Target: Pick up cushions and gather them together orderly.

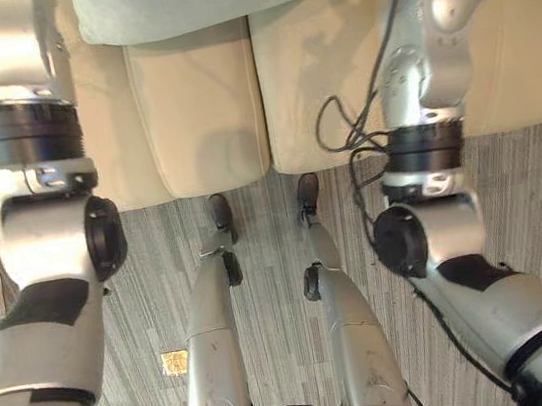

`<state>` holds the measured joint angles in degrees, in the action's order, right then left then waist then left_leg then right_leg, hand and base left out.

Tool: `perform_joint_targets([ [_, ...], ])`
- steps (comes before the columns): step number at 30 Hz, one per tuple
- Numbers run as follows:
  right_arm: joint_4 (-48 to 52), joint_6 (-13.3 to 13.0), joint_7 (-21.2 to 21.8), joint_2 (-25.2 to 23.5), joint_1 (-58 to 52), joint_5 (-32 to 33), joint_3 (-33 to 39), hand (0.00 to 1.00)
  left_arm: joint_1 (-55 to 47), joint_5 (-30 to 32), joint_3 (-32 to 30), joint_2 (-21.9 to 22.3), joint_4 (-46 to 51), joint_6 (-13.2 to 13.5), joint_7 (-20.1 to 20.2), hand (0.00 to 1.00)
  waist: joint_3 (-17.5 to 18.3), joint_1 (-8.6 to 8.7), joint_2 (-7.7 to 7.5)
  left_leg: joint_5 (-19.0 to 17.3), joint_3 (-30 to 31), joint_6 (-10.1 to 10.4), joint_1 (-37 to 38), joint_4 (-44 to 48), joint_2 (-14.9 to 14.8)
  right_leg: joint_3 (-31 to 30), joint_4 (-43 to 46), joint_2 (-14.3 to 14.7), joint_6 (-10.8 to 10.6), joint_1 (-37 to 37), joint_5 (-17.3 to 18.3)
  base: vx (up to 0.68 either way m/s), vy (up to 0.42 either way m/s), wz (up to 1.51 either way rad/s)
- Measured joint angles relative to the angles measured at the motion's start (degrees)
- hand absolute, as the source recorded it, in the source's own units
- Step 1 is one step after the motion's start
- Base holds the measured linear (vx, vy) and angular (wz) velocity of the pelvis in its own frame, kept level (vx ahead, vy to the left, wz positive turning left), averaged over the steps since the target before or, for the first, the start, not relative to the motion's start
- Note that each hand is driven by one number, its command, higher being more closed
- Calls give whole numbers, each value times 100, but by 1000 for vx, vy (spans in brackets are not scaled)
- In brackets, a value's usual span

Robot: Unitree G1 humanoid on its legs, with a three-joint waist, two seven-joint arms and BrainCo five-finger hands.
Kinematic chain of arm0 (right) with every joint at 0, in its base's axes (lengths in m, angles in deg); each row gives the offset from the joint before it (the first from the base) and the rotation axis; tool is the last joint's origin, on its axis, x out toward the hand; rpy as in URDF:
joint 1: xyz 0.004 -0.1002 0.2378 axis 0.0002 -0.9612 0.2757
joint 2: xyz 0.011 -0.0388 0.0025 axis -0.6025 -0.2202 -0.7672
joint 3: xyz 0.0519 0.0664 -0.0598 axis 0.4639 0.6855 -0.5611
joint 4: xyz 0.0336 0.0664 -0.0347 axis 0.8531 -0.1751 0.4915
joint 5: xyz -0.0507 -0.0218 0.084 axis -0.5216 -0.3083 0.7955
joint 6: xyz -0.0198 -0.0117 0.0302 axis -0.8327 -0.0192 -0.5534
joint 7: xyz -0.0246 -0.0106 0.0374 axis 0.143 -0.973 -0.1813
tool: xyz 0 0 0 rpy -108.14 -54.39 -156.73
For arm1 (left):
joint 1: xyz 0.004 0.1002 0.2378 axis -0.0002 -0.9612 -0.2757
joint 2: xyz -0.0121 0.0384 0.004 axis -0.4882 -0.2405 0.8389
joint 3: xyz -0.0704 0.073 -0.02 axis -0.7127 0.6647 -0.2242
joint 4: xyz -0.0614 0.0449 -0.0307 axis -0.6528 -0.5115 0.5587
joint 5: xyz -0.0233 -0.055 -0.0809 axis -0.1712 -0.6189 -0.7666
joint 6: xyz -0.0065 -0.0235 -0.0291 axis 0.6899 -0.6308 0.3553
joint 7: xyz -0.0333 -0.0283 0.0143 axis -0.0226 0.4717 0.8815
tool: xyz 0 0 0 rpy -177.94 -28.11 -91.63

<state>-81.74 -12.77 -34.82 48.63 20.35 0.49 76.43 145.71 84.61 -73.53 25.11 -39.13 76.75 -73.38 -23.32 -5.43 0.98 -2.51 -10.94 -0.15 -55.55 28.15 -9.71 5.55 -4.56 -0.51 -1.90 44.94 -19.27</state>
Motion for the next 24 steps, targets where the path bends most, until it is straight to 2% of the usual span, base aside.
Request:
perform_joint_targets([
  [4,-491,-29,261,467,460,670,-56,0,7,-478,-365,-206,-426,3,144,0,-1,22,-6,-69,2,11,-60,192,-101,-3,0,69,-5,-7,-39,-65,-22,-11],
  [7,-835,-21,460,693,695,840,-404,0,7,-641,-570,-278,-552,2,231,0,-1,16,-6,-73,7,16,-58,216,-124,0,0,88,-25,-20,-83,-53,-27,-4],
  [11,-1391,15,739,788,869,1012,-878,0,120,-706,-551,-393,-887,17,380,0,0,-28,-7,-70,25,12,-23,209,-144,28,-2,93,-38,-89,-84,-61,-28,2],
  [12,-1562,48,830,790,901,1081,-975,0,163,-707,-535,-426,-923,17,418,0,14,-48,-32,-56,15,-3,-15,177,-158,81,-3,89,-150,-93,31,-75,-50,2],
  [14,-1803,99,897,782,977,1257,-1129,0,188,-707,-532,-521,-930,19,457,0,13,-120,-35,-15,27,15,-13,137,-217,519,-4,42,-169,-115,331,-46,-58,0],
  [15,-2002,113,938,802,1077,1309,-1227,0,188,-705,-536,-586,-943,19,492,0,7,-151,-45,-5,42,30,-13,127,-209,644,-4,20,-165,-125,156,-8,-68,7],
  [17,-2133,112,1005,842,1185,1338,-1386,0,188,-703,-546,-682,-956,20,492,0,3,-188,-71,14,58,67,3,83,-199,721,-3,15,4,-122,-3,15,-74,11],
  [24,-2233,127,1095,875,1293,1338,-1767,0,236,-696,-536,-734,-1261,19,492,0,4,-206,-79,108,198,97,88,-164,-175,747,-3,32,1,-181,-146,-8,-29,10],
])
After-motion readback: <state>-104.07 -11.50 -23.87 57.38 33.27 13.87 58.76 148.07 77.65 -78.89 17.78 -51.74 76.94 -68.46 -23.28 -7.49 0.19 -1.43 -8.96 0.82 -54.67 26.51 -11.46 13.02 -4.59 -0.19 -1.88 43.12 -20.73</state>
